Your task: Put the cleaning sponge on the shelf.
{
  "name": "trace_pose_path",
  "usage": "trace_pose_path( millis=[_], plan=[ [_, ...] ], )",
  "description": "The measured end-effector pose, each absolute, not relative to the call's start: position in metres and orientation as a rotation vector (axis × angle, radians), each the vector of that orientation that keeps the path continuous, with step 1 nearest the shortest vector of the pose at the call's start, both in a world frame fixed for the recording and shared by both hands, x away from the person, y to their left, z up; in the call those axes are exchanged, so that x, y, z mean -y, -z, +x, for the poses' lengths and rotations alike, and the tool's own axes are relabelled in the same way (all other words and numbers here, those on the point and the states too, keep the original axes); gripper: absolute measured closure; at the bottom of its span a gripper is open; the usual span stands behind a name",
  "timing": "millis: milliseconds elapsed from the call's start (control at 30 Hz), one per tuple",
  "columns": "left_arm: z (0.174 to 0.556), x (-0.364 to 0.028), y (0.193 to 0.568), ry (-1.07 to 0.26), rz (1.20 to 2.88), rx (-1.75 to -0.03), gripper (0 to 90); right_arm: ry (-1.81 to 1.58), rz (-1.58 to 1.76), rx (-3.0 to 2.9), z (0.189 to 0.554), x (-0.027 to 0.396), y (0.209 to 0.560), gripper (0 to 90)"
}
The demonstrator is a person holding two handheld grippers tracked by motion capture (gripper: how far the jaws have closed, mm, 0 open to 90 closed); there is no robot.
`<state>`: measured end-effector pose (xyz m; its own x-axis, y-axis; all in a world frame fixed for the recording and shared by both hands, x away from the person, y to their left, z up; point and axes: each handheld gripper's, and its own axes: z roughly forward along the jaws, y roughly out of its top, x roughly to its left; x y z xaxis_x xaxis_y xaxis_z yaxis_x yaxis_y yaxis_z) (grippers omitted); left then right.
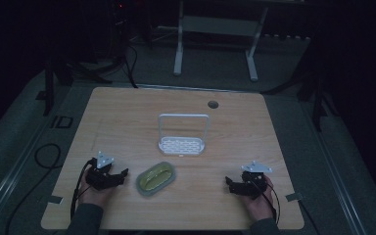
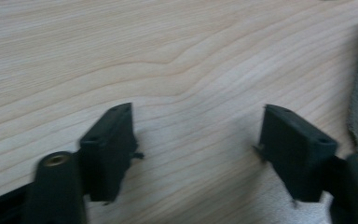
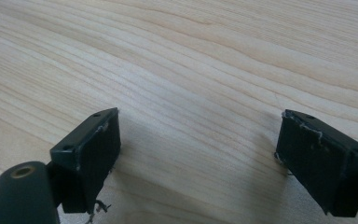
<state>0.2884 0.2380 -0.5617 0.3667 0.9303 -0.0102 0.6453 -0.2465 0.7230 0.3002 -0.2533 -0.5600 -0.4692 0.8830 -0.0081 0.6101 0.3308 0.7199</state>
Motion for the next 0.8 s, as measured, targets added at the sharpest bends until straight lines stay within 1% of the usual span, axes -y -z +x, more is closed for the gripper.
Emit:
trace_pose_path(
  millis=[67,100,133,167,433,700,767,800],
  plan=[
    [0.288,-0.240,0.561,-0.574,1.981,-1.372,40.0,-0.928,1.322,-2.196,0.300,0.253,0.560,13.5],
    [0.288,-0.240,0.560,-0.573,1.984,-1.376,42.2,-0.928,1.322,-2.196,0.300,0.253,0.560,13.5],
    [0.288,-0.240,0.560,-0.572,1.986,-1.380,42.2,-0.926,1.323,-2.195,0.300,0.253,0.560,13.7],
    [0.288,-0.239,0.559,-0.573,1.990,-1.375,45.4,-0.926,1.330,-2.189,0.299,0.252,0.560,13.8],
    [0.287,-0.235,0.555,-0.528,2.000,-1.345,51.5,-0.926,1.332,-2.186,0.299,0.252,0.560,13.9],
    [0.284,-0.222,0.548,-0.503,2.047,-1.286,65.1,-0.925,1.335,-2.184,0.298,0.252,0.560,13.9],
    [0.283,-0.218,0.546,-0.497,2.062,-1.263,66.2,-0.924,1.335,-2.184,0.298,0.252,0.560,13.9],
    [0.283,-0.217,0.546,-0.494,2.072,-1.254,70.4,-0.924,1.336,-2.184,0.298,0.252,0.560,13.9]
  ],
)
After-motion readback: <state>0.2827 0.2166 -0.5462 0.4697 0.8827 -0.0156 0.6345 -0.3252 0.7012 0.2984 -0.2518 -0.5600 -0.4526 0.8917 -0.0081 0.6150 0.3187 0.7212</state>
